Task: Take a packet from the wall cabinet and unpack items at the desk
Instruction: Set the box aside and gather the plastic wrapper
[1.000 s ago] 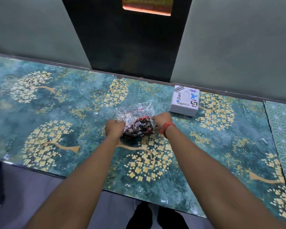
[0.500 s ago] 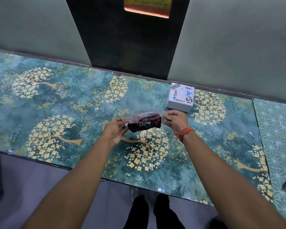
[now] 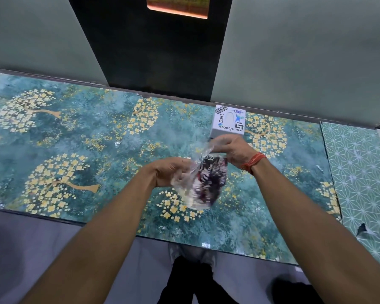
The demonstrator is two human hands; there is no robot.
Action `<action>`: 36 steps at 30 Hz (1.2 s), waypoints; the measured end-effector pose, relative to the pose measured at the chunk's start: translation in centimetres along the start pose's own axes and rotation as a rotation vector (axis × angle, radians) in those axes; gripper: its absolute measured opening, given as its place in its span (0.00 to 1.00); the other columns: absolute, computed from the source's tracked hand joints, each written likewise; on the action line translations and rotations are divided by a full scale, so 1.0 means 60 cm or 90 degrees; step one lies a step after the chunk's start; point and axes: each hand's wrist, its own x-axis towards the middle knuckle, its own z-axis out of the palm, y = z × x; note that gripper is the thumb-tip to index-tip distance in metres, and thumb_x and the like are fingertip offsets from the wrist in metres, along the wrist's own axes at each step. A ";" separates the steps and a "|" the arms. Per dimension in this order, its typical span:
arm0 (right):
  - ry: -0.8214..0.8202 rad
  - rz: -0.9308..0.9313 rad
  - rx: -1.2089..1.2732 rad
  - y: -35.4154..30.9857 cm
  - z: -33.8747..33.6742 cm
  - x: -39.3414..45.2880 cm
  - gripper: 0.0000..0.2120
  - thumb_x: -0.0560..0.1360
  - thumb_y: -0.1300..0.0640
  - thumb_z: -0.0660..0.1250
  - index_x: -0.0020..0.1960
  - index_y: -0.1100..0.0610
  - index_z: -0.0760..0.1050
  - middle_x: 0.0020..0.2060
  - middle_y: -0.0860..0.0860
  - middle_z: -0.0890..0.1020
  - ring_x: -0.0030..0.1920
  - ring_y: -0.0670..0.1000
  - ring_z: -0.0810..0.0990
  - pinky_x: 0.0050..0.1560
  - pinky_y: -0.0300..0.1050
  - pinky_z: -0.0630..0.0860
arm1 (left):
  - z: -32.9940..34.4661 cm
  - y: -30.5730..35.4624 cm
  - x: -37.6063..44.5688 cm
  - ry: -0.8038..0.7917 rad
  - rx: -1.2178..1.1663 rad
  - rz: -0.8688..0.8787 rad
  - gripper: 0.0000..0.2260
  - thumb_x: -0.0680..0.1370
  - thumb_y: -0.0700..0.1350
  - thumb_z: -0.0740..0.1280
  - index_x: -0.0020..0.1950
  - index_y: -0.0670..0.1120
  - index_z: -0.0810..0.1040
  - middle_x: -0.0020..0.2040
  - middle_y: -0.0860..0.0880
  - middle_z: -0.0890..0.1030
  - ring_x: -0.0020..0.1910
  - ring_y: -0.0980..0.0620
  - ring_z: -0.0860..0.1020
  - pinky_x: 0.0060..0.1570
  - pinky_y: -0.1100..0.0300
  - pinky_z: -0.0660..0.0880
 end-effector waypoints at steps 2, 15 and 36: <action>0.090 0.021 0.046 0.007 -0.004 -0.005 0.12 0.74 0.64 0.69 0.57 0.60 0.76 0.50 0.56 0.81 0.47 0.55 0.82 0.44 0.48 0.80 | 0.008 -0.009 0.024 0.057 -0.029 0.021 0.03 0.78 0.31 0.63 0.48 0.37 0.75 0.42 0.42 0.80 0.29 0.53 0.81 0.30 0.62 0.81; 0.345 0.052 -0.253 0.137 0.032 -0.023 0.24 0.71 0.51 0.74 0.64 0.55 0.72 0.52 0.53 0.78 0.53 0.54 0.80 0.56 0.51 0.77 | 0.118 -0.058 0.093 0.231 -0.265 0.008 0.15 0.84 0.51 0.54 0.54 0.44 0.76 0.46 0.41 0.83 0.40 0.44 0.79 0.40 0.53 0.76; 0.133 0.219 -0.013 0.060 -0.066 -0.035 0.17 0.72 0.63 0.71 0.59 0.56 0.74 0.47 0.52 0.80 0.37 0.48 0.82 0.37 0.48 0.80 | 0.024 -0.012 0.100 0.335 -0.080 0.045 0.27 0.72 0.30 0.70 0.70 0.31 0.68 0.71 0.37 0.72 0.70 0.39 0.71 0.69 0.41 0.69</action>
